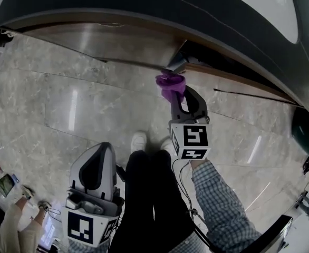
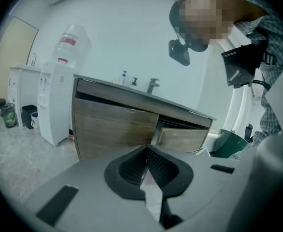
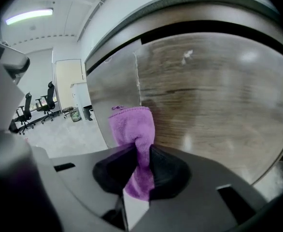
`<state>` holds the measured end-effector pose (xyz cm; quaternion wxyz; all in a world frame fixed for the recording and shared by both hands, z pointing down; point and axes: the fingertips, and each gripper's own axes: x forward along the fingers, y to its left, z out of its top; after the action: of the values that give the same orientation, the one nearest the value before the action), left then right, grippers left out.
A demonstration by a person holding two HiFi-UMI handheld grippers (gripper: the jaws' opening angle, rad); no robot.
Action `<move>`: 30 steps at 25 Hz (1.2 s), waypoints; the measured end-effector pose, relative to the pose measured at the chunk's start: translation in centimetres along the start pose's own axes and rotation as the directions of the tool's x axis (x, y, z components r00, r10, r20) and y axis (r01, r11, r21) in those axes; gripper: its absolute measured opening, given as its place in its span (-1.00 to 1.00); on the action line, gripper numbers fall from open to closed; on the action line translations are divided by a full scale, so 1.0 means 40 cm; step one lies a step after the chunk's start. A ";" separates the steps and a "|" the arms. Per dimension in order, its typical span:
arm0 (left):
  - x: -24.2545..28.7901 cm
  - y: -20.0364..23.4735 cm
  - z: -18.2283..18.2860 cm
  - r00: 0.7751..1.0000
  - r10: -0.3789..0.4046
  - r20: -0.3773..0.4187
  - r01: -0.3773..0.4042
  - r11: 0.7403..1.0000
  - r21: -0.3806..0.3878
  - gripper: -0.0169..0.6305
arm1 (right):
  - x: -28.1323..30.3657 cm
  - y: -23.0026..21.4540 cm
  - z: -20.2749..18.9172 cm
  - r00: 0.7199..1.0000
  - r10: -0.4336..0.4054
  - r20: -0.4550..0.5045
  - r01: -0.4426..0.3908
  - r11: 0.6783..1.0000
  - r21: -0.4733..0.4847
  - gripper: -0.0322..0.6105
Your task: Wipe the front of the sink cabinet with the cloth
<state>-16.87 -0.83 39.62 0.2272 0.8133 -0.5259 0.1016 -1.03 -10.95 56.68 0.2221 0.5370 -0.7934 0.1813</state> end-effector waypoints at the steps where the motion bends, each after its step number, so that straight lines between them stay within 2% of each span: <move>1: -0.004 -0.007 0.012 1.000 -0.004 0.002 0.004 1.000 0.004 -0.91 | -0.016 -0.001 0.015 1.000 0.000 0.004 0.000 1.000 0.004 -0.67; 10: -0.048 -0.105 0.167 0.999 -0.049 0.015 0.048 0.997 0.059 -0.91 | -0.210 -0.042 0.172 0.999 -0.038 0.034 0.036 0.998 0.055 -0.67; 19: -0.132 -0.219 0.343 0.992 -0.122 0.013 0.119 0.986 0.117 -0.91 | -0.465 -0.069 0.395 0.990 -0.100 0.099 0.088 0.989 0.117 -0.67; 30: -0.240 -0.292 0.557 0.978 -0.188 0.094 0.170 0.971 0.168 -0.91 | -0.747 -0.071 0.593 0.968 -0.193 0.163 0.167 0.972 0.163 -0.67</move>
<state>-12.08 0.33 13.16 0.1406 0.8774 -0.4521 0.0776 7.59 -1.38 20.67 0.1256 0.6360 -0.7422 0.1700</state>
